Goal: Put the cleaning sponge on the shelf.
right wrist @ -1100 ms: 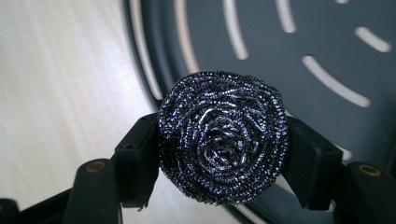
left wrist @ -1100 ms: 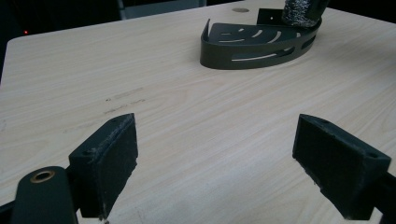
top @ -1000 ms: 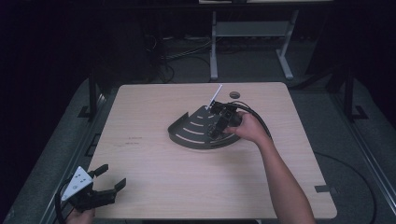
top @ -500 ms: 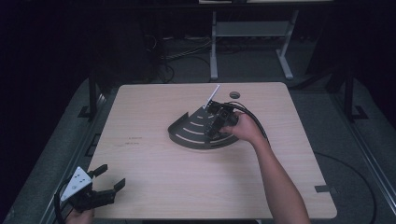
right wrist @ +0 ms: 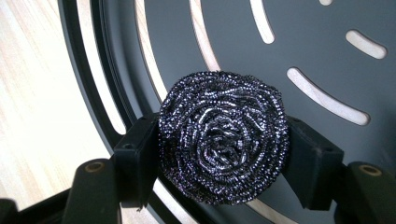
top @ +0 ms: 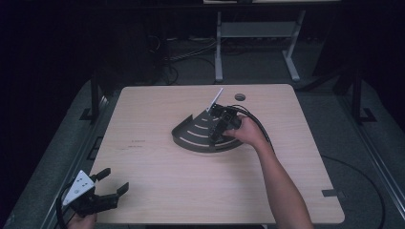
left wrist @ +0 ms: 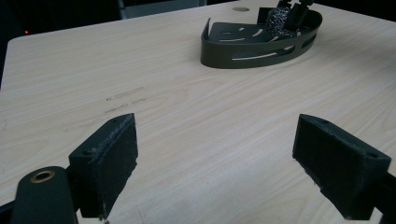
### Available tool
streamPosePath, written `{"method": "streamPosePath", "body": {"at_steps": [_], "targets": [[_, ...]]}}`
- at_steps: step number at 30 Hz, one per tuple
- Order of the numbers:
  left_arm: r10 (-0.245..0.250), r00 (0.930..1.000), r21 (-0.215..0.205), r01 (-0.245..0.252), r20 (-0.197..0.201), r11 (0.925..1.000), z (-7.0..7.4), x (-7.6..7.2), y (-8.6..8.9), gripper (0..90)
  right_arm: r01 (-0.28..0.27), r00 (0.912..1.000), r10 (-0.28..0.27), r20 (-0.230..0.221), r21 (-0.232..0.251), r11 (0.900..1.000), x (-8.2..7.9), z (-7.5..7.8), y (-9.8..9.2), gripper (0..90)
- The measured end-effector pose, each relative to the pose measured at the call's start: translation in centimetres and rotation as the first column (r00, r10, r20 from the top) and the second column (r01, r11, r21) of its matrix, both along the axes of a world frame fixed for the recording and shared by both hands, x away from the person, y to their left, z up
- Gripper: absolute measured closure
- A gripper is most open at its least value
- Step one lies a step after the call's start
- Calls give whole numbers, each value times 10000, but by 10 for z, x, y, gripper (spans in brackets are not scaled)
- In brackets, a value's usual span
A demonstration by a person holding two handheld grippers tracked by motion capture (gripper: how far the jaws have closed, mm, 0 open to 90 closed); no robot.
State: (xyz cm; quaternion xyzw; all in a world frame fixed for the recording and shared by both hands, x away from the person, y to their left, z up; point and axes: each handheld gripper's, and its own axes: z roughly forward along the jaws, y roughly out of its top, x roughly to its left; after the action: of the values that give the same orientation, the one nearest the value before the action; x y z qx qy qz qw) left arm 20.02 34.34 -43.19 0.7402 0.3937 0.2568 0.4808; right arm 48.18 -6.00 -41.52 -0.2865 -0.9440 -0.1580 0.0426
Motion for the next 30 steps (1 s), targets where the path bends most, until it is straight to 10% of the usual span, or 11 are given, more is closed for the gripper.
{"method": "streamPosePath", "body": {"at_steps": [30], "targets": [[6, 10000, 21, -6, -2, 10000, 0, 0, 0, 133, 321, 9994, -325, -136, -285, 9991, 4, -17, 1, 319]]}}
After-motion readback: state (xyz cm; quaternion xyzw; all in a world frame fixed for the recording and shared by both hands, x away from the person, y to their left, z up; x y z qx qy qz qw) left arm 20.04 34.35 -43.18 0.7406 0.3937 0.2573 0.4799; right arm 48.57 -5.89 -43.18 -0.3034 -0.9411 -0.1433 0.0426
